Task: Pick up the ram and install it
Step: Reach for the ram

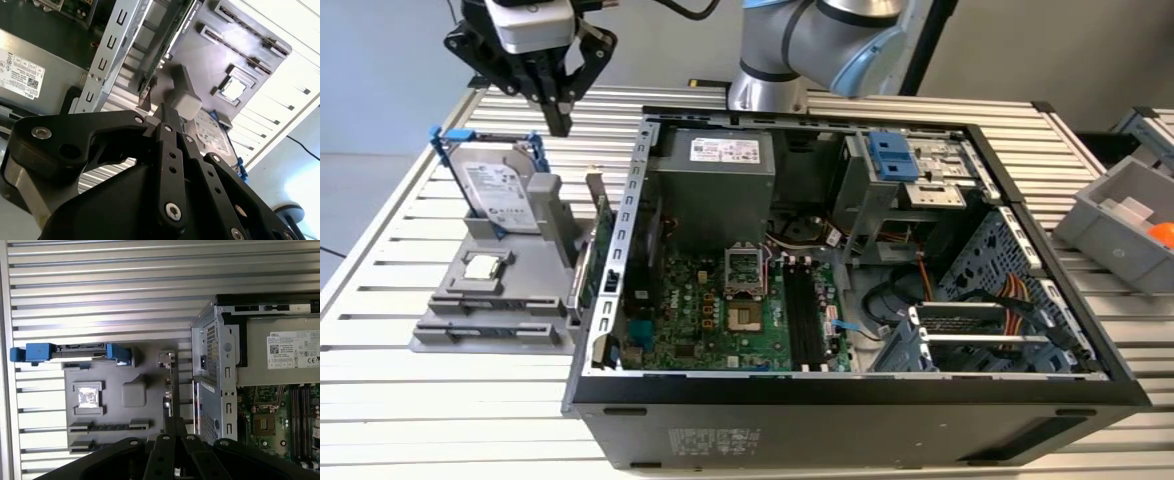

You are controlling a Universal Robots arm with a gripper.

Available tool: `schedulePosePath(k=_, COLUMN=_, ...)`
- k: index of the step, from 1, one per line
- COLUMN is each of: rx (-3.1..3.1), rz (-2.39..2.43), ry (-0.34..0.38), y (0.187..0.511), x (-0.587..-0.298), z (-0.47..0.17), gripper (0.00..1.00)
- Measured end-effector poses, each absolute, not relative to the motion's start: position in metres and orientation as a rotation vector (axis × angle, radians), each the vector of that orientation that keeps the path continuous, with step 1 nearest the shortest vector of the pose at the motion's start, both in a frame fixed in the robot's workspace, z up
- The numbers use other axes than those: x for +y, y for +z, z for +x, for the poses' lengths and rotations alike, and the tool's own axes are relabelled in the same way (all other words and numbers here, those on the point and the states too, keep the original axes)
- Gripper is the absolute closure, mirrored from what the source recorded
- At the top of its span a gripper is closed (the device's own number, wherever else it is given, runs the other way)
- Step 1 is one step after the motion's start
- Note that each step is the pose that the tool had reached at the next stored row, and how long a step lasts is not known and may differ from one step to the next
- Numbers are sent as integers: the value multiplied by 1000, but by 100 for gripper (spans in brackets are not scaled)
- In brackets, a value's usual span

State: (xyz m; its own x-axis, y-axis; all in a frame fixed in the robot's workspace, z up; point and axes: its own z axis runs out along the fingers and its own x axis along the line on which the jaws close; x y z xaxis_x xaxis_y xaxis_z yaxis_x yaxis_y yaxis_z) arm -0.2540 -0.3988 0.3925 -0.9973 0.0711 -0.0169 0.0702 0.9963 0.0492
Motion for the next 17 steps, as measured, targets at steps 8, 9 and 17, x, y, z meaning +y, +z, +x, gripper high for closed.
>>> schedulePosePath(k=8, rx=3120, rz=111, ry=75, y=393, x=-399, z=-262, gripper=100)
schedulePosePath(k=9, rx=3120, rz=111, ry=76, y=393, x=-399, z=-263, gripper=100)
schedulePosePath(k=17, rx=3120, rz=111, ry=76, y=393, x=-399, z=-271, gripper=100)
